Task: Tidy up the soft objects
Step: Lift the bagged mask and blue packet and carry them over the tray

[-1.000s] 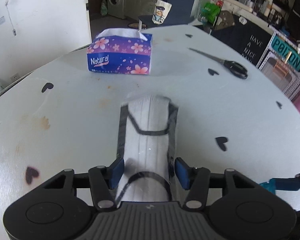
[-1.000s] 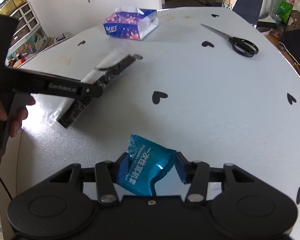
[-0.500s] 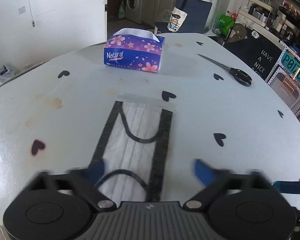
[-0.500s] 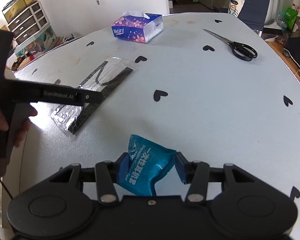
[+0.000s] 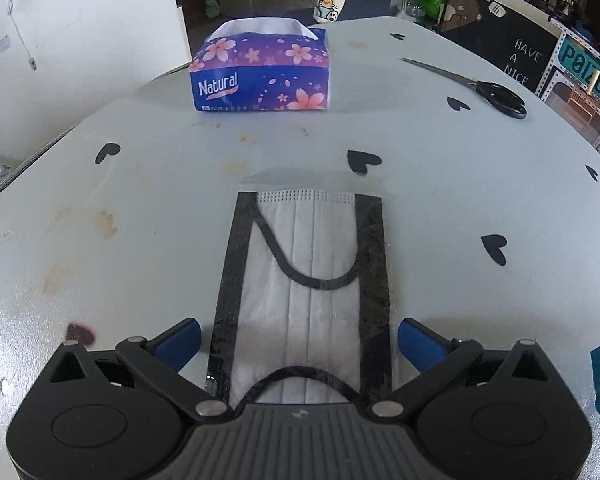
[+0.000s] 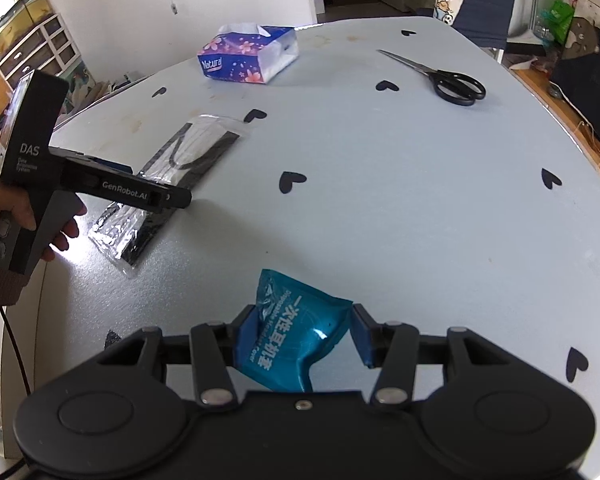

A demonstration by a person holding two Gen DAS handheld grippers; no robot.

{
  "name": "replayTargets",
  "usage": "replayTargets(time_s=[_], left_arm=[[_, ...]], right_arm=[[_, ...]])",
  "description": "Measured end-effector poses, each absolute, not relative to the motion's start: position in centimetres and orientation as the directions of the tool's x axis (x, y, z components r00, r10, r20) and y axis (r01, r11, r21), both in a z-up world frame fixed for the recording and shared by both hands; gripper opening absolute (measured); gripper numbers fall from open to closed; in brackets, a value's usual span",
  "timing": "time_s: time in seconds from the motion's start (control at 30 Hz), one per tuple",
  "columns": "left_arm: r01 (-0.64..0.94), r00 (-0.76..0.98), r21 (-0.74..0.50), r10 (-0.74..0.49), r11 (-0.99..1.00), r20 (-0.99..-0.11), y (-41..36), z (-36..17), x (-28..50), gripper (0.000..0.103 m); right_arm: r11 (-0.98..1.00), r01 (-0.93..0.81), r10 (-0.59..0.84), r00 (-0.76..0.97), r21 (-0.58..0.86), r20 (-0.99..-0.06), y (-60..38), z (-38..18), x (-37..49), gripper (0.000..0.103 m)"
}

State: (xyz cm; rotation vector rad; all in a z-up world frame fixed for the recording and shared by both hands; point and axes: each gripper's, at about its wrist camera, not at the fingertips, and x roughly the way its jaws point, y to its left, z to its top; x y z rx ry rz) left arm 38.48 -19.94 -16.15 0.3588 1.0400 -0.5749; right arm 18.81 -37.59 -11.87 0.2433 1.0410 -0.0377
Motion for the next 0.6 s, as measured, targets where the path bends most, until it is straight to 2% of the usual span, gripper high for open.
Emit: replayTargets(time_s=[0.17,0.27,0.33,0.43,0.6], left_arm=[[0.614,0.371,0.008,-0.280,0.789,-0.885,-19.9,-16.0,38.4,0.101],[0.617,0.388,0.006,-0.298,0.787,-0.872,-19.7,-15.7,38.0,0.088],[0.598,0.412,0.004,-0.303,0.801,-0.859,-19.3,-15.2,37.8,0.065],[0.557,0.440,-0.004,-0.300,0.830,-0.846,-18.6,-14.9,37.8,0.046],[0.512,0.467,-0.037,-0.314,0.858,-0.827,-17.7,-14.2,36.8,0.045]], right_arm=[[0.971,0.146,0.093,0.500,0.189,-0.861,-37.1,-12.1,19.2,0.051],[0.973,0.136,0.097,0.505,0.189,-0.858,-36.8,-11.9,19.5,0.051],[0.974,0.128,0.099,0.509,0.189,-0.855,-36.6,-11.8,19.7,0.051],[0.975,0.117,0.103,0.514,0.189,-0.851,-36.4,-11.6,19.9,0.051],[0.978,0.090,0.112,0.526,0.186,-0.843,-36.1,-11.1,20.0,0.051]])
